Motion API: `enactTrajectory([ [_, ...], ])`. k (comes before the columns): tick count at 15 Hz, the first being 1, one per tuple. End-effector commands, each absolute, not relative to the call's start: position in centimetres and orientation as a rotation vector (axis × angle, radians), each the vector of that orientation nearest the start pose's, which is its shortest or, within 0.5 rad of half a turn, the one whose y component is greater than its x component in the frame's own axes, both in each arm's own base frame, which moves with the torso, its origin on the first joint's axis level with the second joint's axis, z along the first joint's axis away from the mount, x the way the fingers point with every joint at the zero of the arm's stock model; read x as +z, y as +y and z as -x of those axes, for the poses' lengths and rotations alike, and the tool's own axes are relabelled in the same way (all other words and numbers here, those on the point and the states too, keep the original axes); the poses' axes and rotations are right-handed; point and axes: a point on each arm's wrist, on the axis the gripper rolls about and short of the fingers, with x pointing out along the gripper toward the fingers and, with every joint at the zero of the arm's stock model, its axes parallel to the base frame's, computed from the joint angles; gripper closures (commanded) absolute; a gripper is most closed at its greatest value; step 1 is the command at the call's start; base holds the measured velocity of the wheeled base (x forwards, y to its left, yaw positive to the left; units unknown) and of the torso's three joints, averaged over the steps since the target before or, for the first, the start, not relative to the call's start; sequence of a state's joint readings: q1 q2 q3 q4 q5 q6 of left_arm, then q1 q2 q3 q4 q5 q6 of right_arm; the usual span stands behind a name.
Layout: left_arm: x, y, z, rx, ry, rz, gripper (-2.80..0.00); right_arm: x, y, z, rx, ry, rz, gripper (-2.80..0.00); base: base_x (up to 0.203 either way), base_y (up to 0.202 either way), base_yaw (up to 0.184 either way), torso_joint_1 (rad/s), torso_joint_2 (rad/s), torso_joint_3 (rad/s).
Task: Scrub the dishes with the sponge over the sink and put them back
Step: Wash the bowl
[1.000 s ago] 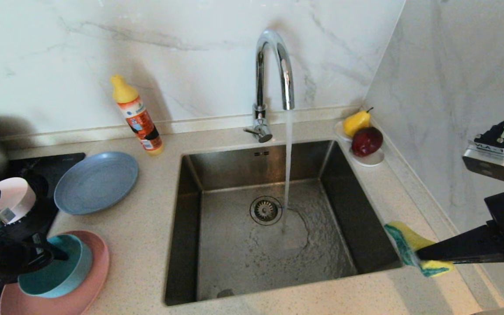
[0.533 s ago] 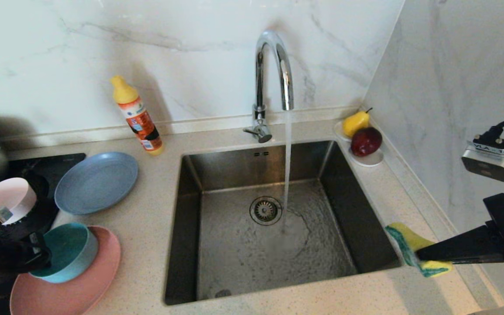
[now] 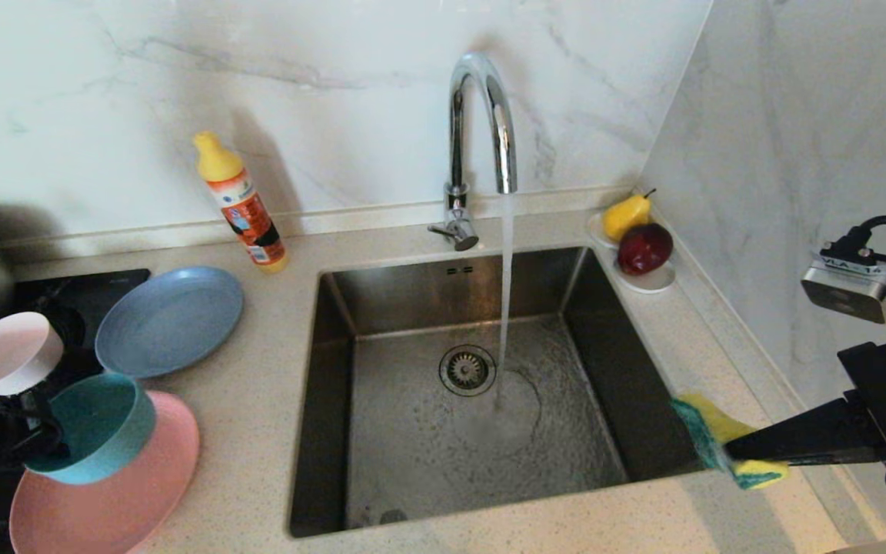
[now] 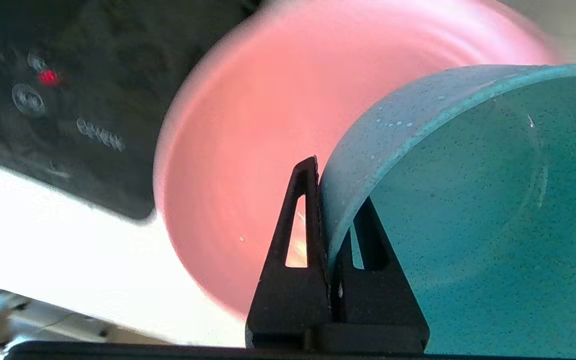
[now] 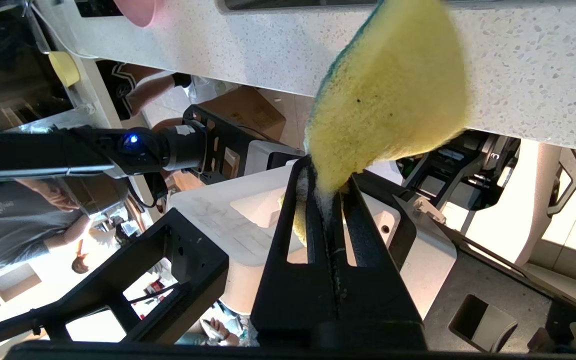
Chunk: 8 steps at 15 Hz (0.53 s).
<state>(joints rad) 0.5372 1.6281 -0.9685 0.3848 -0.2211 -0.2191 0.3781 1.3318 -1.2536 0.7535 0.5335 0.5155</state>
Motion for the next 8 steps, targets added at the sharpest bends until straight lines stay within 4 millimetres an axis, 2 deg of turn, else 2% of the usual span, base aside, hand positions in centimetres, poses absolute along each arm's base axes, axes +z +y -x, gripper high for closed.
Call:
enactTrajectory([
  [1,19.9,11.6,-20.2,0.345,0.869,0.596,0.00,27.8,7.6,-16.0,0.616,1.075,-0.520,0.00,0.000,0.000,0.000,0.000,0.00,0.000],
  [6,25.3,9.0,-16.7,0.242,0.750,0.575,0.00,27.7,7.6,-15.9,0.618,1.076,-0.523,0.00,0.000,0.000,0.000,0.000,0.00,0.000],
  [8,26.7,7.7,-15.9,0.174,0.741,0.561,0.00,27.9,7.5,-15.7,0.621,1.069,-0.523,0.00,0.000,0.000,0.000,0.000,0.00,0.000],
])
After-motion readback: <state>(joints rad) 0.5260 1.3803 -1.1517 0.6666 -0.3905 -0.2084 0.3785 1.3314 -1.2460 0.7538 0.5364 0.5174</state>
